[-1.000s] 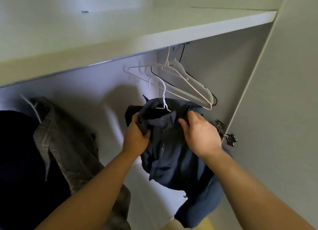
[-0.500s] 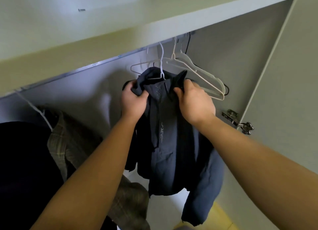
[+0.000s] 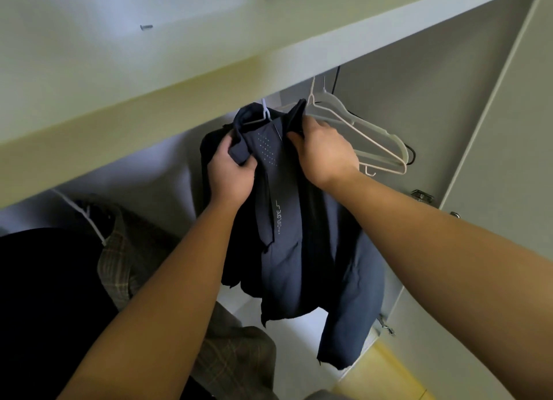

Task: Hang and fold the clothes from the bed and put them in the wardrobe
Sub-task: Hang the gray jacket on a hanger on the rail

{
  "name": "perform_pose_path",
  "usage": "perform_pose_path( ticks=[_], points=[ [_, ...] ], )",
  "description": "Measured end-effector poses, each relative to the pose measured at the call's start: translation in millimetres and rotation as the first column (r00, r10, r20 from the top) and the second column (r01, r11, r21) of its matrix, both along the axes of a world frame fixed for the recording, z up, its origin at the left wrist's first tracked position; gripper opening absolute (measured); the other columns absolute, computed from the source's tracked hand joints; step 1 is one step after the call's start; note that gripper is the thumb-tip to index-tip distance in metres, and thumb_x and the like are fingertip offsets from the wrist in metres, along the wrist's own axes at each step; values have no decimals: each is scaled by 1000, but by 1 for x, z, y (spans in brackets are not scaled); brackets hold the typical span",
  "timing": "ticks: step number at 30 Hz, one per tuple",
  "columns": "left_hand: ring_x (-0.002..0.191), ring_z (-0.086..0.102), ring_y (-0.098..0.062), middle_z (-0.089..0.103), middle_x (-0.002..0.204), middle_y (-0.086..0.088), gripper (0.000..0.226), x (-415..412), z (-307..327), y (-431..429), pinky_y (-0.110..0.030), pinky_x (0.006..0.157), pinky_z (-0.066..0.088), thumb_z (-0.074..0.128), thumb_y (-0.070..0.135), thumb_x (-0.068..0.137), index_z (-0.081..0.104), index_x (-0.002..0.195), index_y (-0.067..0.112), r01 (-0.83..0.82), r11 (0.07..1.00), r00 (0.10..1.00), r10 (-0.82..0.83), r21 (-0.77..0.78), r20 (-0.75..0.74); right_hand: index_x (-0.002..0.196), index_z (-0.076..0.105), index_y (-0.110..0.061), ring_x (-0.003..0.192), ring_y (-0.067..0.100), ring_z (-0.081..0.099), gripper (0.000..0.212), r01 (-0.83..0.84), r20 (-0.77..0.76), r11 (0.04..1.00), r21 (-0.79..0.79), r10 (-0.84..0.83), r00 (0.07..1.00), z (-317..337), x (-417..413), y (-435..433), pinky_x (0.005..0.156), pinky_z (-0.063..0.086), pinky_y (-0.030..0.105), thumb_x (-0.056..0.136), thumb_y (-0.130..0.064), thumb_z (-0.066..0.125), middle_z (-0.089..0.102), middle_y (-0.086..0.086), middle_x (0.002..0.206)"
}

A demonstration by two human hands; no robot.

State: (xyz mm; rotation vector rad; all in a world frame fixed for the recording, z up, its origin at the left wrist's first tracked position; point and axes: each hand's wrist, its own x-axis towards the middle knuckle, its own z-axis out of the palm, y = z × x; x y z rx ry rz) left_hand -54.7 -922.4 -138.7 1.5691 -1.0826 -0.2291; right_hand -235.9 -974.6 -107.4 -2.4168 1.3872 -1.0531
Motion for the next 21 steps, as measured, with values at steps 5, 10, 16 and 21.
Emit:
perform_pose_path(
  ticks=[5, 10, 16, 21],
  points=[
    [102, 70, -13, 74, 111, 4, 46, 8, -1, -4, -42, 95, 56, 72, 14, 84, 65, 129, 19, -3, 1000, 999, 3, 2, 33, 122, 51, -14, 99, 43, 61, 34, -16, -30, 999, 31, 16, 999, -2, 14, -8, 68, 39, 41, 105, -42, 43, 60, 16, 119],
    [111, 64, 0, 70, 120, 16, 59, 6, -18, 5, -21, 98, 50, 83, 36, 75, 62, 130, 31, 126, 989, 991, -128, 80, 29, 125, 49, -13, 101, 43, 61, 36, -32, -132, 997, 69, 41, 990, -21, 14, -11, 68, 40, 41, 106, -42, 41, 58, 15, 123],
    [120, 61, -9, 65, 130, 8, 71, 17, -27, 8, -32, 105, 50, 85, 23, 76, 52, 138, 30, 151, 981, 986, -158, 125, 50, 128, 51, -12, 113, 40, 50, 49, 97, -197, 993, -61, -107, 974, -27, 11, -8, 86, 40, 46, 97, -50, 56, 52, 17, 126],
    [121, 52, -3, 55, 140, 7, 91, 14, -48, 21, 0, 84, 42, 81, 20, 81, 29, 155, 25, 98, 974, 995, -103, 204, 12, 130, 54, -13, 110, 36, 47, 60, 230, -38, 925, -302, -253, 967, -53, 1, 24, 89, 33, 46, 81, -42, 71, 50, 16, 126]
  ],
)
